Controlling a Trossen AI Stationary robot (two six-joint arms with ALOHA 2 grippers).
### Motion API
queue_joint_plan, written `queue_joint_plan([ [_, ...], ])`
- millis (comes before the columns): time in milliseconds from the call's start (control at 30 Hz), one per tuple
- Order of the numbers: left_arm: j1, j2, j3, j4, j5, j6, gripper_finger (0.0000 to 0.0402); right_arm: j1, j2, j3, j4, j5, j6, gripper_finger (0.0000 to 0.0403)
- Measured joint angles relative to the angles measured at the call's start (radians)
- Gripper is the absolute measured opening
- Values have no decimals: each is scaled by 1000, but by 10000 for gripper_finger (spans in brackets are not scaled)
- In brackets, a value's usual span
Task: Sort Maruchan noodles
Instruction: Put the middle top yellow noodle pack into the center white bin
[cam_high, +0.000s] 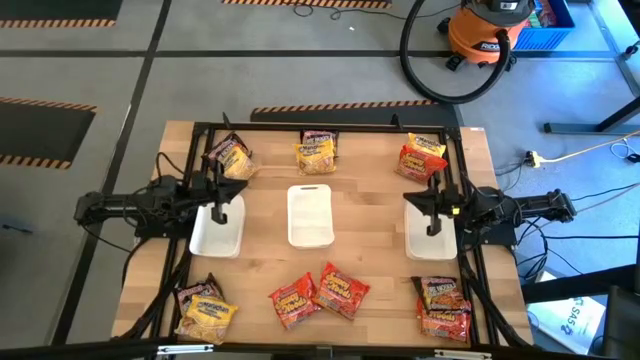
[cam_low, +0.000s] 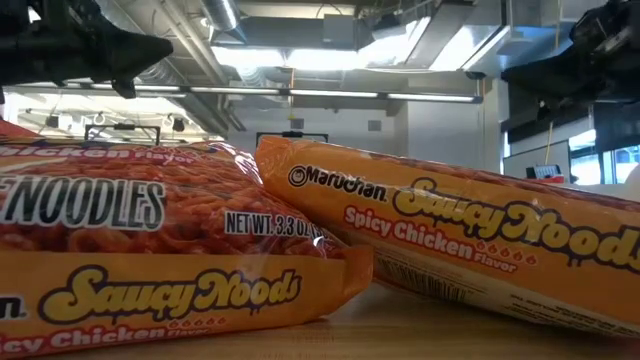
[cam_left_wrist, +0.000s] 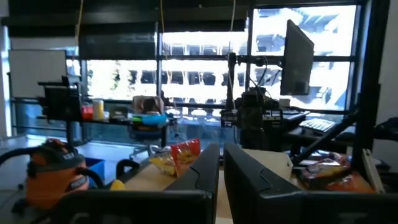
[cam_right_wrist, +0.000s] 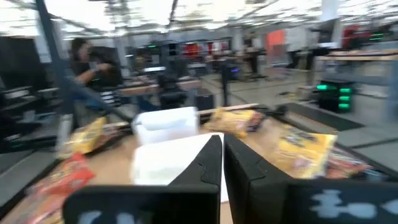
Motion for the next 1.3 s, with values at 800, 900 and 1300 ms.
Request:
queue_joint_plan([
  [800,84,750,171,382,-45,65,18,-389,527,118,212,-145,-49,1],
  [900,87,835,198,391,-45,66,18,-408,635,183,211,-182,-49,1],
  [1300,148,1177,203,777,176,181,18,-406,1042,498,214,-150,-47,31],
])
